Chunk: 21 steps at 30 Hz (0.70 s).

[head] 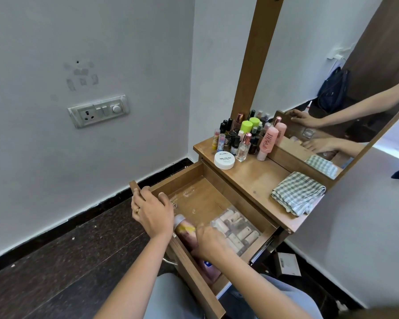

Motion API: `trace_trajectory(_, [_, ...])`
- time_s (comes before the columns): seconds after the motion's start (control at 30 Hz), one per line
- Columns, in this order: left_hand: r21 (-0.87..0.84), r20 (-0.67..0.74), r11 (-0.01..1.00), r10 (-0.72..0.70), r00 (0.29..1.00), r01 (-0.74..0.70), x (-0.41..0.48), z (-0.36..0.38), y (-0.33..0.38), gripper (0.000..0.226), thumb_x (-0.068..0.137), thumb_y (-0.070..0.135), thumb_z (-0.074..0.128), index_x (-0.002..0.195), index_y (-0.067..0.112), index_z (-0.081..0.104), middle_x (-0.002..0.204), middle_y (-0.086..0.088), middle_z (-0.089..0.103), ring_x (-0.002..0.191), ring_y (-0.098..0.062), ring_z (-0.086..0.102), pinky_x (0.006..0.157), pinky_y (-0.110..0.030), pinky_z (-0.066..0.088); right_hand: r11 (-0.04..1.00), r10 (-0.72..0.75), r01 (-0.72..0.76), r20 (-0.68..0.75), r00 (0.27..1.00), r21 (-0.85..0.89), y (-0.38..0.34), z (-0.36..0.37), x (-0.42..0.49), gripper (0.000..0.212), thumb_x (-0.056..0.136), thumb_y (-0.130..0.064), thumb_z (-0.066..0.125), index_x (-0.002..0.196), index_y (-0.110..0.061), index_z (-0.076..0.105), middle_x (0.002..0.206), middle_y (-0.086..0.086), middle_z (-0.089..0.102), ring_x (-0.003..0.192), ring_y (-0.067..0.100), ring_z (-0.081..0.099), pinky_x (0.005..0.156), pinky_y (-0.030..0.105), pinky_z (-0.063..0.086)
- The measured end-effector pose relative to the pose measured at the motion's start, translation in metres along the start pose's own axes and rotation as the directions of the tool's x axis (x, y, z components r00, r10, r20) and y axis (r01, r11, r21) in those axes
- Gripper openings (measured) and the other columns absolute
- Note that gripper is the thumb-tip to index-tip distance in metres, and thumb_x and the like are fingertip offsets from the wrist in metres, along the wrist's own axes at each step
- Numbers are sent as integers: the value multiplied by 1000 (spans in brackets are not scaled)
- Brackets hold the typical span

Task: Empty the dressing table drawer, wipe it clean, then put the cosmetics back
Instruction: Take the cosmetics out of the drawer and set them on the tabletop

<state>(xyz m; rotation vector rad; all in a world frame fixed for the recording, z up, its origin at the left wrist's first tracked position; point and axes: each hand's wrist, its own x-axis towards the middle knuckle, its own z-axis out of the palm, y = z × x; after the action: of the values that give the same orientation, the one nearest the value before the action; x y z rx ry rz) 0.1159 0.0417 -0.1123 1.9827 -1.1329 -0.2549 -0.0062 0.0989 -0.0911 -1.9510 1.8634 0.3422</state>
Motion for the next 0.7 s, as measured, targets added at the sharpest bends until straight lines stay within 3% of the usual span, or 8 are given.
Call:
trace_trajectory(0.23, [3, -4, 1000, 3, 1000, -3, 0, 0, 0, 33, 93, 22, 53, 122, 6, 51, 140, -21, 43, 134, -40, 33, 104, -57, 29, 998, -48, 49, 29, 998, -50, 8, -29, -13, 57, 84, -31, 68, 131, -10, 44, 117, 11, 58, 102, 26, 60, 84, 36, 54])
trace_trajectory(0.33, [-9, -9, 1000, 2, 1000, -2, -1, -1, 1, 33, 92, 20, 54, 121, 4, 51, 139, -23, 42, 133, -41, 34, 103, -57, 29, 999, -43, 44, -80, 996, 5, 11, -53, -18, 42, 87, -30, 63, 120, -9, 48, 110, 9, 59, 89, 22, 58, 75, 31, 52])
trace_trajectory(0.53, [-11, -7, 1000, -6, 1000, 6, 0, 0, 2, 32, 91, 19, 54, 120, 4, 52, 139, -22, 43, 131, -42, 35, 103, -57, 29, 959, -11, 100, -318, 948, 266, 20, -87, -11, 22, 78, -14, 71, 95, -17, 58, 92, 0, 63, 85, 21, 63, 68, 34, 57])
trace_trajectory(0.7, [-6, -8, 1000, -4, 1000, 4, 0, -1, 2, 31, 92, 19, 53, 120, 5, 52, 138, -22, 43, 131, -41, 36, 102, -57, 30, 919, -83, 220, -383, 920, 328, 15, -109, -5, 21, 80, -16, 72, 100, -16, 65, 96, 1, 67, 86, 20, 66, 66, 34, 60])
